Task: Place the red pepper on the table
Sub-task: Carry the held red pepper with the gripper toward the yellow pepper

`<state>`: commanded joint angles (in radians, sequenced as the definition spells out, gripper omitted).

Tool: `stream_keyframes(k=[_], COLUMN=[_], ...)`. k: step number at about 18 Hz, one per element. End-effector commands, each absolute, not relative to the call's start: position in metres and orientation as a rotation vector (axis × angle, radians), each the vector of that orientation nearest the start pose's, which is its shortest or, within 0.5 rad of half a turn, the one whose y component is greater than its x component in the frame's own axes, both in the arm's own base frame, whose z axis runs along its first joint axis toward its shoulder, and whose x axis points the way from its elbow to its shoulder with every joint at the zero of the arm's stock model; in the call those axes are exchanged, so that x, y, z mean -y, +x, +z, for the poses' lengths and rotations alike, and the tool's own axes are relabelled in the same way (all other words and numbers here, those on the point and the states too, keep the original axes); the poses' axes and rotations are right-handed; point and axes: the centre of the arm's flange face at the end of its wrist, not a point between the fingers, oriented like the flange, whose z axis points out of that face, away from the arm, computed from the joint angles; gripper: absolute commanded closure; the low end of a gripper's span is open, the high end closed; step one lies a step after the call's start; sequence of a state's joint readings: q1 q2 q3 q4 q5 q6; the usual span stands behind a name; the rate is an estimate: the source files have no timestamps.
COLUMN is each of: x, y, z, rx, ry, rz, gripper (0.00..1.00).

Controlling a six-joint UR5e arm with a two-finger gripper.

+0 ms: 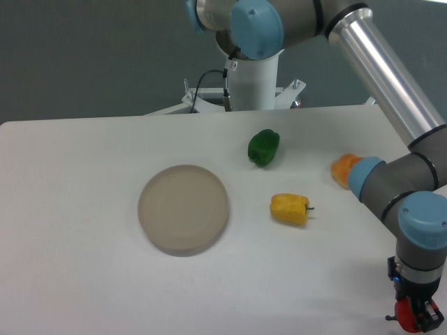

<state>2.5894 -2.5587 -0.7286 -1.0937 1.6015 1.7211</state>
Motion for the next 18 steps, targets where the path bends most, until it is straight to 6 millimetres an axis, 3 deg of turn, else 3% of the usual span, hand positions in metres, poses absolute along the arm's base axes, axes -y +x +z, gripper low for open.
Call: stream_keyframes(k=[4,8,18], x=[-0.572,-0.562,-0.499], y=[-0.665,-0.648,-0.559], z=[0.279,0.29,0.331], rx=[-1.05,-1.052,-1.028], ry=[-2.869,-2.878,-2.933], rz=[0.5,0.466,0.292], gripper=[0.71,0.71,0.71])
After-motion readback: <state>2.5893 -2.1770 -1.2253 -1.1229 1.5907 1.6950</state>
